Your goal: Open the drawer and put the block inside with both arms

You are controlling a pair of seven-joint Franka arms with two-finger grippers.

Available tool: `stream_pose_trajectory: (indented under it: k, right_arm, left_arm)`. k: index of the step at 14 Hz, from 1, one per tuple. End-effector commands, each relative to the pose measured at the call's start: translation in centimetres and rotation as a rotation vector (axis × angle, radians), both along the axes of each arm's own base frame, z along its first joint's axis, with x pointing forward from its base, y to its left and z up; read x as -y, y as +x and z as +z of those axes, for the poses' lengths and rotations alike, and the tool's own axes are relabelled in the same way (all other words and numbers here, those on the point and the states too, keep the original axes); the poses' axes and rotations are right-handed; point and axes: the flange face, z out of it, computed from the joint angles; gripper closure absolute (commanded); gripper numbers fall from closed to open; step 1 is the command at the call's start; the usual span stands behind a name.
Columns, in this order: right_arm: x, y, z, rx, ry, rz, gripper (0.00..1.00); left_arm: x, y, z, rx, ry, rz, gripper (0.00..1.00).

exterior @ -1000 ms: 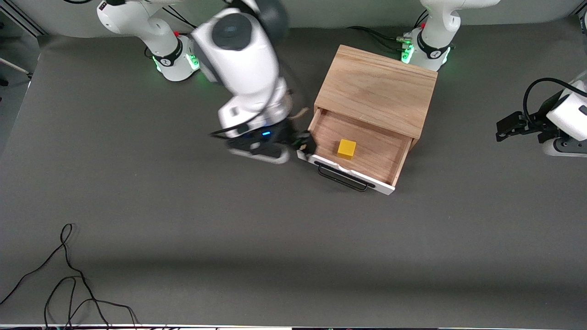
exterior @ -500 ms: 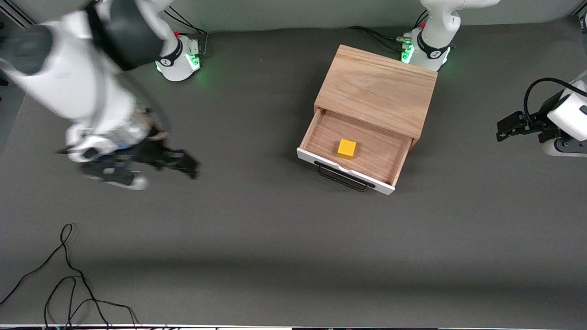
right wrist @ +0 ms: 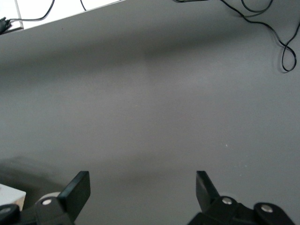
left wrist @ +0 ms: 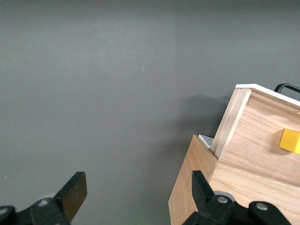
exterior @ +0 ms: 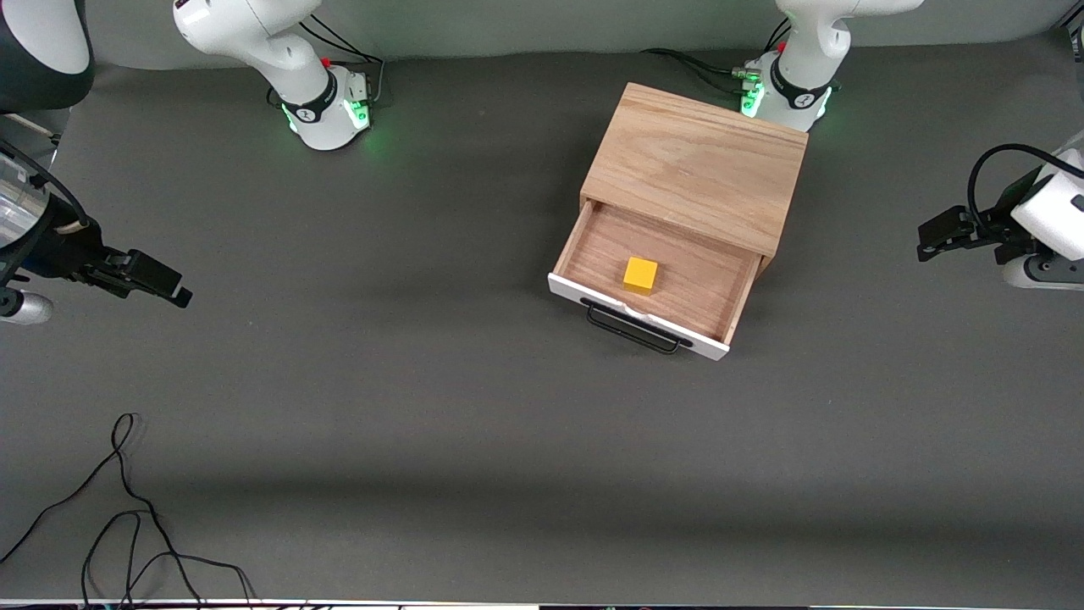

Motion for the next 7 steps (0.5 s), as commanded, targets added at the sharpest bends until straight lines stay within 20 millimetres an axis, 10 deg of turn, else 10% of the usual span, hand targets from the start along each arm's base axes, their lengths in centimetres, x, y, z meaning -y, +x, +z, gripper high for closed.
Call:
stream_pose_trajectory:
  k: [1,7]
  right_arm:
    - [0.1,-0.4,-0.6,-0.020,-0.041,0.098,0.00]
    - [1.1,-0.9,-1.0,-0.075,-0.098,0.165,0.00]
  left_arm:
    - [-0.1,-0.3,0.3,-0.002,0.010,-0.001,0.00]
    - [0.1,-0.3,0.3,-0.002,0.004,-0.001,0.00]
